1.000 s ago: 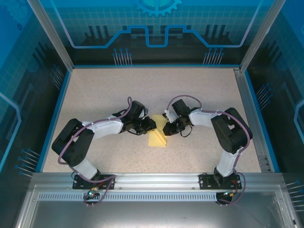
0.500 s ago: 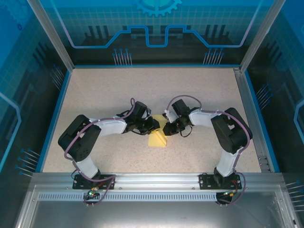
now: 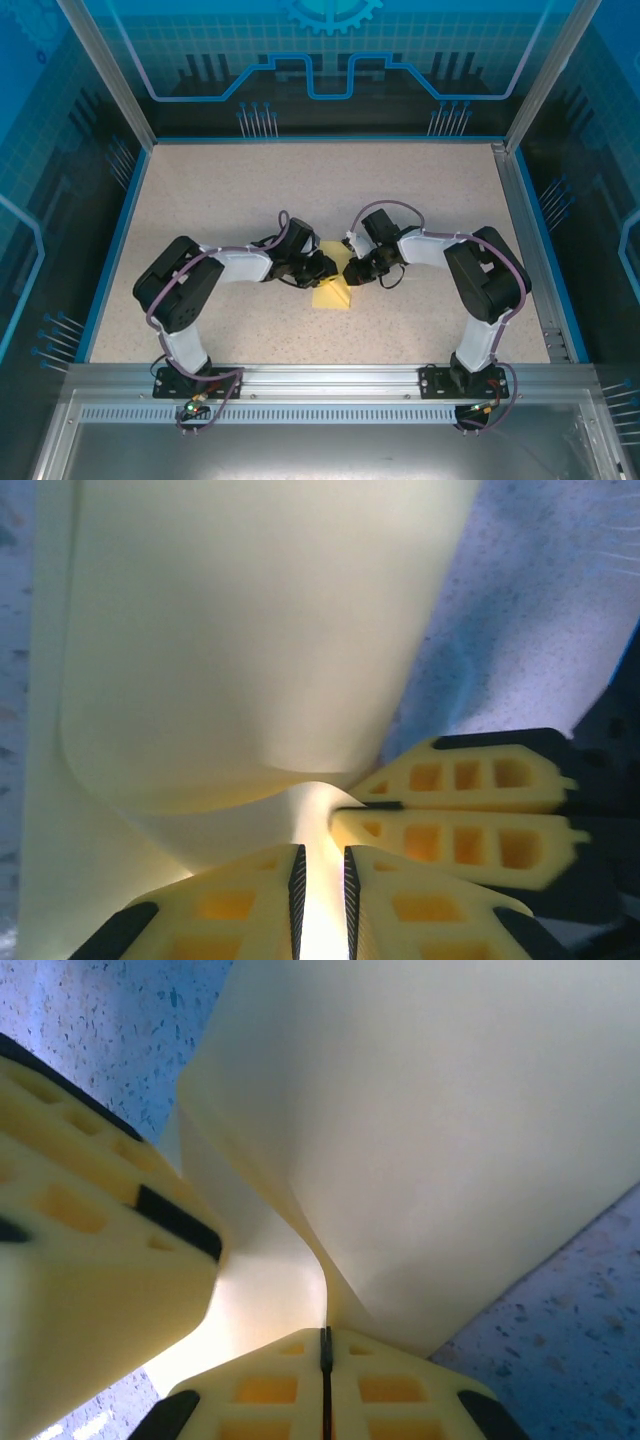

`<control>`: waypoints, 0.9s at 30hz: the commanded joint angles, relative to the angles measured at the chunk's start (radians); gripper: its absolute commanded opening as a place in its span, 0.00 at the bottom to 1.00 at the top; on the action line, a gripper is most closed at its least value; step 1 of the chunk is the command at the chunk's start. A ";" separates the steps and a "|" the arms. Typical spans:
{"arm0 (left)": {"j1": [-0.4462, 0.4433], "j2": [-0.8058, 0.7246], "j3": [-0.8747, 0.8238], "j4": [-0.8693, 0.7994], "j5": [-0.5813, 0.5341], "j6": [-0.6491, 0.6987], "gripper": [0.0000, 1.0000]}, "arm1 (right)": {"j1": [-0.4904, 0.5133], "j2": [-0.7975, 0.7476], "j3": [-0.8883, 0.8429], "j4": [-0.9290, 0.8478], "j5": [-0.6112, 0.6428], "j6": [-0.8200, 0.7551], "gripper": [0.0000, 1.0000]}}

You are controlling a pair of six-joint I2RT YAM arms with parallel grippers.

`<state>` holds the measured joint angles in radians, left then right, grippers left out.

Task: Fold a paper plane with a square sheet of paper (pick it up from the middle)
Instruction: Fold the triangle a second time at the center of the table.

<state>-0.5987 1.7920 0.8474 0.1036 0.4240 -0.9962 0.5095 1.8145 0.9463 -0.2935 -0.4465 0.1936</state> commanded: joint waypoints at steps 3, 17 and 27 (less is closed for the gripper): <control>-0.009 0.029 -0.005 -0.011 -0.010 0.009 0.21 | -0.015 0.029 0.002 -0.009 0.017 0.001 0.08; -0.009 0.037 -0.028 -0.022 -0.030 0.020 0.20 | -0.014 -0.058 0.010 -0.026 -0.008 0.044 0.20; -0.010 0.046 -0.026 -0.012 -0.028 0.021 0.20 | 0.014 -0.230 -0.093 -0.022 -0.032 0.178 0.21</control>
<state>-0.6006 1.8168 0.8433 0.1047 0.4156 -0.9928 0.5114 1.5894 0.9028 -0.3054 -0.4343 0.3023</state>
